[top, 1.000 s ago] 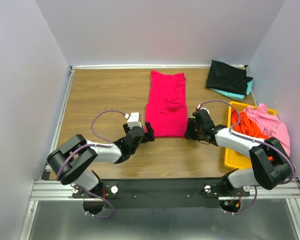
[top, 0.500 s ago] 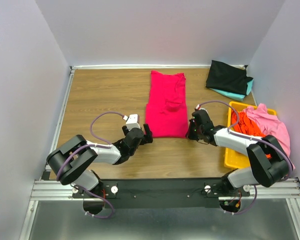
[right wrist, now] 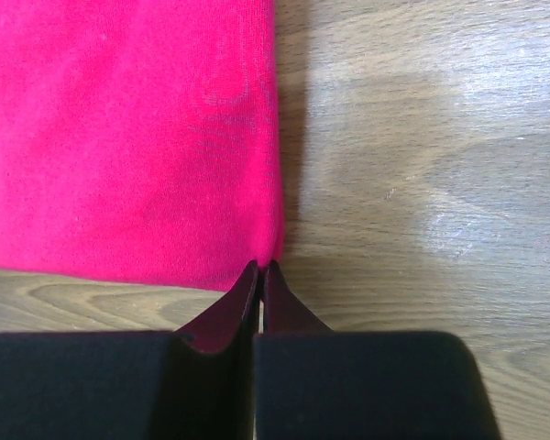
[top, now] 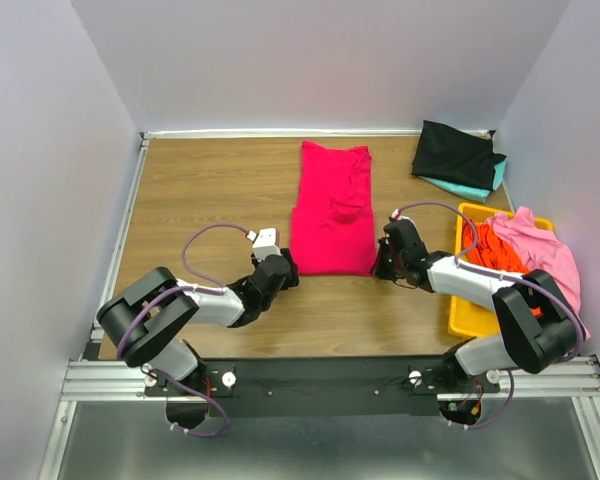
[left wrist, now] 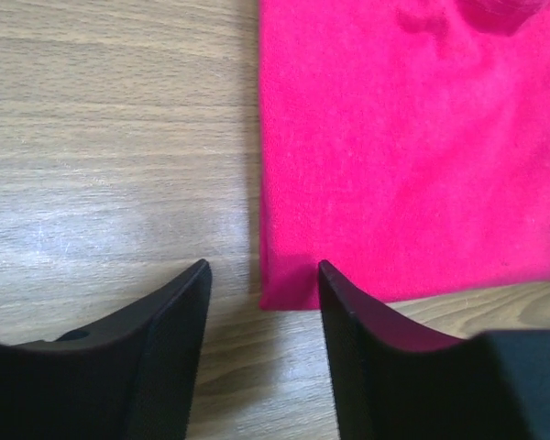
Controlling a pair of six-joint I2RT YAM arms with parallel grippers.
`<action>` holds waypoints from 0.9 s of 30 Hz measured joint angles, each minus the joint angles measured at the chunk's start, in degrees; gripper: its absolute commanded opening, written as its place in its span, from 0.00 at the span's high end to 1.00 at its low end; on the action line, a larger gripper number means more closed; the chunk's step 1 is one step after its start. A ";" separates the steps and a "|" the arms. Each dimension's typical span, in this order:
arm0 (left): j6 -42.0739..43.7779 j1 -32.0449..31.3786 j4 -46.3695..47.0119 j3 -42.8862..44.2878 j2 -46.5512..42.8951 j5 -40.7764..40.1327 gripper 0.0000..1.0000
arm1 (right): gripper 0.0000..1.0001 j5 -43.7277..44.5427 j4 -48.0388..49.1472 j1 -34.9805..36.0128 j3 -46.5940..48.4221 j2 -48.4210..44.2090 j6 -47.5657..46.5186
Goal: Fold and stack the t-shirts
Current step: Fold the tshirt
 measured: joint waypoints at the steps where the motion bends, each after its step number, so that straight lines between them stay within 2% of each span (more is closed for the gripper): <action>1: 0.00 0.00 0.02 0.20 0.24 0.02 0.46 | 0.94 0.00 0.04 0.00 0.00 0.00 0.00; 5: 0.15 -0.07 0.35 1.01 1.60 0.07 0.57 | 0.94 -0.02 0.07 0.00 -0.02 0.00 0.00; 6: 0.22 -0.09 0.50 1.29 2.08 0.07 0.66 | 0.95 -0.02 0.07 0.00 -0.02 0.00 0.00; 9: 0.04 -0.22 1.53 2.27 3.98 0.13 0.78 | 0.99 -0.04 0.09 0.00 -0.02 0.00 0.00; 13: 0.00 -0.44 3.45 2.64 5.75 0.52 1.00 | 1.00 -0.15 0.22 0.00 -0.13 -0.11 -0.04; 21: 0.00 -2.05 7.65 2.89 8.11 2.56 1.00 | 1.00 -0.74 -0.15 0.00 -1.66 -2.27 -0.22; 27: -0.22 -2.69 6.25 0.33 4.39 4.09 1.00 | 0.99 -1.20 -2.27 0.00 -2.80 -6.21 -0.61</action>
